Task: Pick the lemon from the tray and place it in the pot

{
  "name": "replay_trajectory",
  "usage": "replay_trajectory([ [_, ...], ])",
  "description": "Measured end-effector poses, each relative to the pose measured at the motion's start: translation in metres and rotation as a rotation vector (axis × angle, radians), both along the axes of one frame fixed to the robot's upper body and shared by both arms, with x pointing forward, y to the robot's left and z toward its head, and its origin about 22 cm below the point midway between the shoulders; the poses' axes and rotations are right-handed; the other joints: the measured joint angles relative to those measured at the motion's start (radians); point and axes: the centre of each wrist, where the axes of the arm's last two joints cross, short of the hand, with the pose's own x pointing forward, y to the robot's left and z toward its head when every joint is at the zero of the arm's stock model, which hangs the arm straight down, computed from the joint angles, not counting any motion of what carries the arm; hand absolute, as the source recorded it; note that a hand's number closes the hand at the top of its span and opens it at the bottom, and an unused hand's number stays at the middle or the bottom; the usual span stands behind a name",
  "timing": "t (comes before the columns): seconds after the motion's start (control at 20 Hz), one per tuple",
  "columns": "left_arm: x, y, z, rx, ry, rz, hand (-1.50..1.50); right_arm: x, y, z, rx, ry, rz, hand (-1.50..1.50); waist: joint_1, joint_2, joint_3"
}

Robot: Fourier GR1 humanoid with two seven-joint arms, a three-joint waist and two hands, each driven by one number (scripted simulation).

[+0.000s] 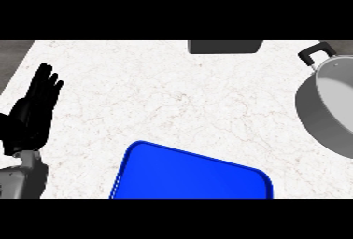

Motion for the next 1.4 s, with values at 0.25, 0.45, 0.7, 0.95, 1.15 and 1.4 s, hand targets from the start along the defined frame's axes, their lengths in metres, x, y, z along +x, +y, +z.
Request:
replay_trajectory([
  [0.25, -0.003, -0.004, -0.006, -0.003, -0.009, -0.018, 0.00, 0.029, -0.042, 0.007, 0.054, 0.010, -0.044, 1.50, 0.013, 0.002, 0.000],
  [0.45, 0.002, -0.008, -0.004, 0.001, -0.009, -0.019, 0.00, 0.059, -0.059, 0.001, 0.096, 0.033, -0.070, 1.50, 0.017, 0.003, 0.000],
  [0.7, 0.003, -0.012, -0.007, 0.001, -0.010, -0.028, 0.00, 0.082, -0.078, -0.007, 0.014, -0.011, -0.154, 1.50, 0.028, 0.007, 0.001],
  [0.95, 0.008, -0.012, -0.003, -0.002, -0.014, -0.040, 0.00, 0.107, -0.094, -0.024, -0.186, -0.055, -0.279, 1.50, 0.041, 0.011, 0.002],
  [1.15, 0.008, -0.009, 0.002, 0.000, -0.019, -0.037, 0.00, 0.138, -0.104, -0.049, -0.244, -0.045, -0.308, 1.50, 0.042, 0.009, 0.002],
  [1.4, 0.007, -0.010, -0.004, -0.002, -0.012, -0.043, 0.00, 0.169, -0.115, -0.076, -0.218, 0.041, -0.303, -1.50, 0.044, 0.010, 0.002],
])
